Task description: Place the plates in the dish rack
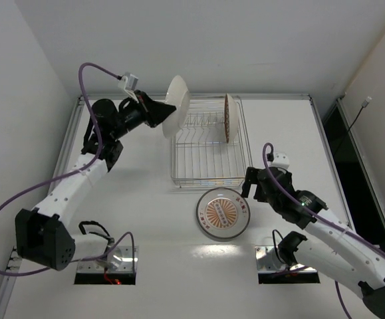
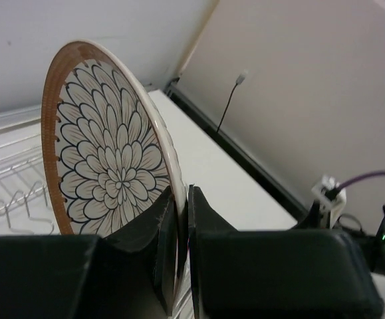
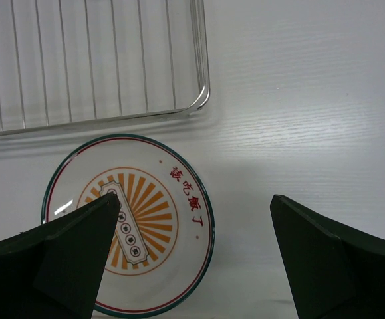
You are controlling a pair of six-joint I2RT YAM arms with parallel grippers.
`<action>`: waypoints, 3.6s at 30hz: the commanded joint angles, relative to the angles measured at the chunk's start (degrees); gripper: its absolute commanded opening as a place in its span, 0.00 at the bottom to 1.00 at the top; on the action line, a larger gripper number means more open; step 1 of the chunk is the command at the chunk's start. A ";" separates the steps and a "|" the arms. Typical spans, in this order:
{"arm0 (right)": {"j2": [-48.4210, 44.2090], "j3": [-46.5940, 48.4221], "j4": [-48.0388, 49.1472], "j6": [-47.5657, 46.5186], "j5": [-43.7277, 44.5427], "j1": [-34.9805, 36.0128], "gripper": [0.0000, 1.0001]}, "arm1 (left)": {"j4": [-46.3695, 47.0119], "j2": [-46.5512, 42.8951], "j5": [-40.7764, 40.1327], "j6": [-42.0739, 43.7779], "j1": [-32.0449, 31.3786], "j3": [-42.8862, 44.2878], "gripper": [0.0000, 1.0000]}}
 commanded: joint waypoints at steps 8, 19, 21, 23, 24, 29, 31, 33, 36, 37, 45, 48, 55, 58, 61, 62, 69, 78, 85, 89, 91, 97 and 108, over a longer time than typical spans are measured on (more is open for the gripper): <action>0.70 -1.67 3.80 -3.39 -0.81 -0.22 0.96 | 37.56 15.50 -5.51 -24.26 -0.45 4.43 0.00; -2.11 -1.67 2.74 -5.33 -1.34 -0.75 0.96 | 43.38 28.26 -10.78 -27.55 -7.83 10.39 0.00; -2.73 -1.67 2.74 -5.33 -1.34 -0.75 0.96 | 43.38 30.11 -12.18 -27.55 -9.15 11.19 0.00; -3.34 -2.20 2.74 -5.33 -1.87 -0.75 0.96 | 43.38 30.64 -12.80 -27.55 -9.67 12.50 0.00; -3.34 -2.20 2.22 -5.33 -1.87 -0.75 0.96 | 43.99 31.42 -13.50 -27.55 -10.46 13.03 0.00; -4.48 -2.72 1.69 -5.33 -2.48 -0.75 0.96 | 39.43 34.07 -16.93 -24.04 -12.66 17.16 0.00; -5.09 -2.73 1.69 -5.33 -3.01 -0.75 0.96 | 38.29 34.86 -19.12 -24.03 -13.28 17.96 0.00; -5.62 -2.73 1.17 -5.33 -3.53 -0.75 0.96 | 37.67 36.09 -21.92 -23.42 -13.99 19.71 0.00; -5.63 -2.73 1.16 -5.86 -4.06 -0.75 0.96 | 36.88 38.80 -25.44 -23.42 -15.30 21.29 0.00; -5.63 -2.73 1.16 -5.86 -4.06 -0.75 0.96 | 36.35 38.81 -26.42 -24.03 -16.09 21.30 0.00; -6.15 -2.20 1.16 -6.92 -5.64 -0.75 0.96 | 34.59 40.04 -36.78 -23.51 -19.34 20.16 0.00; -6.77 -2.20 1.16 -6.92 -5.65 -0.75 0.96 | 35.21 40.57 -38.55 -23.51 -19.96 19.63 0.00; -7.91 -2.20 1.16 -7.44 -6.70 -0.75 0.97 | 33.89 42.50 -39.17 -22.88 -20.58 20.77 0.00; -7.91 -1.68 0.63 -7.44 -6.70 -0.75 0.97 | 33.89 43.03 -39.42 -23.42 -21.10 20.16 0.00; -7.91 -1.67 0.63 -7.44 -7.31 -0.75 0.97 | 32.75 42.51 -39.96 -22.80 -21.63 20.16 0.00; -7.91 -1.67 0.63 -7.44 -7.32 -0.75 0.97 | 30.92 42.51 -39.96 -21.84 -21.63 20.85 0.03; -7.91 -1.67 0.63 -7.97 -7.93 -0.75 0.97 | 25.10 43.74 -36.88 -17.27 -21.63 25.96 0.44; -5.98 -1.67 0.02 -5.08 -6.09 -0.75 0.97 | 20.71 41.45 -34.86 -13.77 -23.30 28.76 0.99; -3.34 -1.67 0.63 -2.26 -7.40 -0.75 0.97 | 13.94 38.12 -34.86 -9.27 -25.15 32.55 0.99; -1.15 -2.90 -1.21 3.09 -5.03 -0.75 0.98 | 12.54 33.90 -33.37 -5.06 -25.15 31.93 0.99; 0.08 -3.68 -1.74 5.64 -5.03 -0.75 0.98 | 10.87 31.71 -32.85 -2.87 -25.67 31.93 0.99; 0.61 -9.13 4.22 12.06 -11.08 -0.75 0.98 | 7.00 30.11 -32.84 -0.13 -25.67 31.41 0.99; 0.62 -10.37 2.22 14.17 -12.15 -0.75 0.98 | 7.52 28.10 -29.85 -1.63 -23.83 25.97 0.99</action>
